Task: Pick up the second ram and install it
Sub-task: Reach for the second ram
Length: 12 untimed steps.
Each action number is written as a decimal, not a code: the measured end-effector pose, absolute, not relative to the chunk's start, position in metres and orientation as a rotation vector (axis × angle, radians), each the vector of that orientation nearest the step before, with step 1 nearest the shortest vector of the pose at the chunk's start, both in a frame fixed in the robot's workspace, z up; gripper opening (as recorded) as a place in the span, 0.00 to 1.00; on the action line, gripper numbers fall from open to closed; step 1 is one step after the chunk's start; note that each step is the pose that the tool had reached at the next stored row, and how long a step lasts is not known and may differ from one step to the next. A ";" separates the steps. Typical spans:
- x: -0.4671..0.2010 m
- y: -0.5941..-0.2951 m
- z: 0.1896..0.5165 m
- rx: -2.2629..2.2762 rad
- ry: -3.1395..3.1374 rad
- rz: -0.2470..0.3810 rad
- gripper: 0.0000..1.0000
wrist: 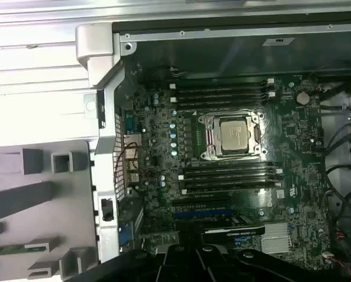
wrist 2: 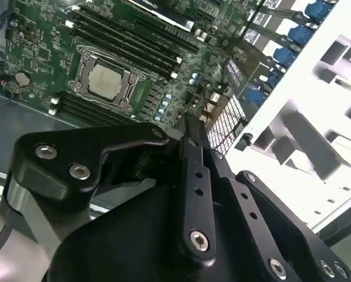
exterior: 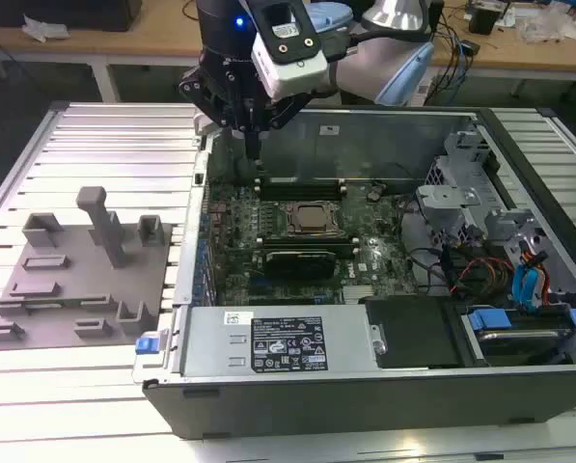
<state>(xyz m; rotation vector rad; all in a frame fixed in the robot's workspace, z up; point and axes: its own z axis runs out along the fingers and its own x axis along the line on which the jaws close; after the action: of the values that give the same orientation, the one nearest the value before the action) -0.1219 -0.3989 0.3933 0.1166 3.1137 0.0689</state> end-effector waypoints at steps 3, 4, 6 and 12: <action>-0.142 -0.399 0.393 0.116 3.114 0.069 0.08; -0.145 -0.399 0.393 0.117 3.114 0.069 0.08; -0.153 -0.399 0.393 0.117 3.114 0.069 0.08; -0.171 -0.399 0.393 0.117 3.114 0.069 0.08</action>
<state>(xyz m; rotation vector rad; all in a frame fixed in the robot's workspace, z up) -0.1706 -0.3989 0.3932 0.1165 3.1136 0.0691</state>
